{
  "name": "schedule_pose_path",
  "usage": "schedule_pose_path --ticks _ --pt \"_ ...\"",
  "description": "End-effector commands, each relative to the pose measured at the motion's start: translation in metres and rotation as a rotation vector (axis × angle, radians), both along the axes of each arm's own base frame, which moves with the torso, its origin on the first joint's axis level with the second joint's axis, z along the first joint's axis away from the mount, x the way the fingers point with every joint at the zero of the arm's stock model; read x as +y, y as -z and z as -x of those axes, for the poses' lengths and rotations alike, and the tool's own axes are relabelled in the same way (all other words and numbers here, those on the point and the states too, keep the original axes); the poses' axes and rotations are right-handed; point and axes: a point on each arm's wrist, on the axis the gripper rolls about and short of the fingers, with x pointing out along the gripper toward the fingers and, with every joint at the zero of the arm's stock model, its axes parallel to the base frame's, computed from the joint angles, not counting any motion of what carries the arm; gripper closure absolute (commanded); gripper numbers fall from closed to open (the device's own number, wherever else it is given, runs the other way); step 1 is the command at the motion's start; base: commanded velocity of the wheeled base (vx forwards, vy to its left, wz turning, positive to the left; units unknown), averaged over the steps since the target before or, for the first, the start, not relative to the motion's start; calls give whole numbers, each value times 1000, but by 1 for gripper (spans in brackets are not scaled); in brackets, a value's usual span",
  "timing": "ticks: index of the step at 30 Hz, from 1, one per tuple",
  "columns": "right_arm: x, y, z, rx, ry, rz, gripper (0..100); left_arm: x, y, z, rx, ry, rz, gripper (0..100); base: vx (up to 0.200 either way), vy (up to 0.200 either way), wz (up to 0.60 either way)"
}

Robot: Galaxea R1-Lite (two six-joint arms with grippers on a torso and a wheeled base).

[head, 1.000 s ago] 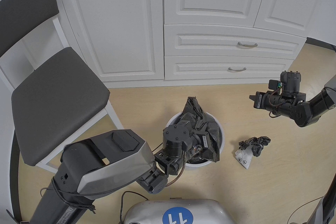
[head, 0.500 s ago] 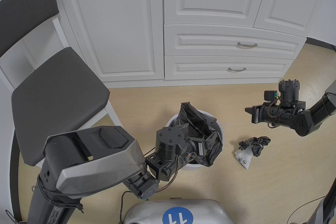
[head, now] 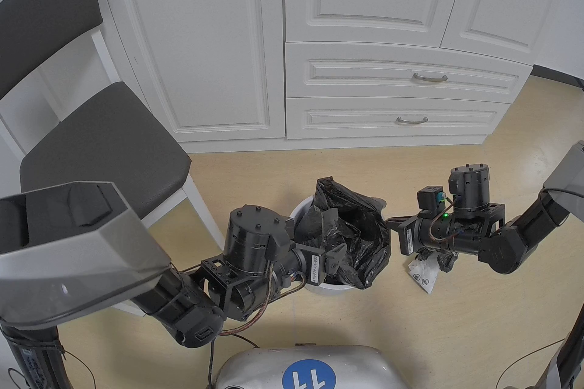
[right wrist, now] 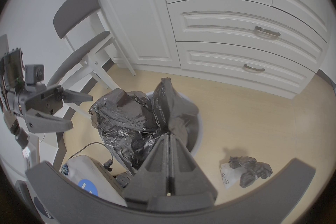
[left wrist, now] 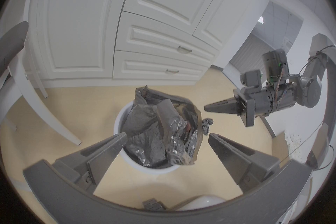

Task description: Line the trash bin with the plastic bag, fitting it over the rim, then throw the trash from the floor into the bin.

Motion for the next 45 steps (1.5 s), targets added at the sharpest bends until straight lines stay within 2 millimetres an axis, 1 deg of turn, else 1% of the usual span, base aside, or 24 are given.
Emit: schedule_pose_path --ticks 1,5,8,10,12,13,16,18,19,21,22,25,26,31,32,33,34,35,36,42,45 --pt "9 14 -1 39 1 -23 100 5 -14 1 -2 -11 -2 0 0 0 0" --pt "10 13 -3 39 7 -42 100 2 -20 -4 -21 -14 15 0 0 0 0" --pt "10 15 -8 47 13 -46 100 1 -20 -4 -27 -9 7 0 0 0 0" --pt "11 19 -15 55 34 -68 100 -2 -22 -3 -33 -2 15 0 0 0 0" --pt "9 17 -16 46 43 -71 100 -2 -25 -2 -34 0 16 0 0 0 0" --pt "9 15 -16 41 44 -73 0 -2 -24 -2 -32 0 14 0 0 0 0" --pt "4 -3 -12 7 53 -91 0 -2 -22 -2 -26 0 6 0 0 0 0" --pt "0 -5 -13 6 65 -94 0 -3 -19 -2 -17 3 -5 0 0 0 0" --pt "-5 -2 -18 9 86 -94 0 -4 -12 -3 -3 9 -47 0 0 0 0" --pt "-6 -2 -19 10 89 -93 0 -4 -10 -3 0 11 -58 0 0 0 0" --pt "-10 9 -30 31 109 -87 0 -8 -1 -8 1 14 -114 0 0 0 0" --pt "-11 23 -40 71 121 -74 0 -15 6 -17 0 -18 -138 0 0 0 0" --pt "-11 24 -41 73 121 -73 0 -16 7 -18 -1 -19 -139 0 0 0 0" --pt "-5 44 -55 141 153 -111 0 -25 11 -28 8 -22 -150 0 0 0 0" --pt "-5 45 -56 144 152 -112 0 -26 11 -27 9 -21 -151 0 0 0 0" --pt "-3 54 -60 157 159 -116 0 -29 10 -29 6 -18 -149 0 0 0 0" --pt "-3 54 -60 157 159 -116 0 -29 10 -29 6 -18 -149 0 0 0 0" --pt "-3 59 -65 156 163 -121 0 -33 11 -29 10 -10 -154 0 0 0 0" --pt "-3 58 -67 153 164 -126 100 -34 10 -29 10 -8 -156 0 0 0 0" --pt "-2 49 -69 163 198 -194 100 -39 15 -33 24 -7 -173 0 0 0 0" --pt "-2 45 -68 158 198 -197 100 -35 16 -33 27 -9 -188 0 0 0 0"
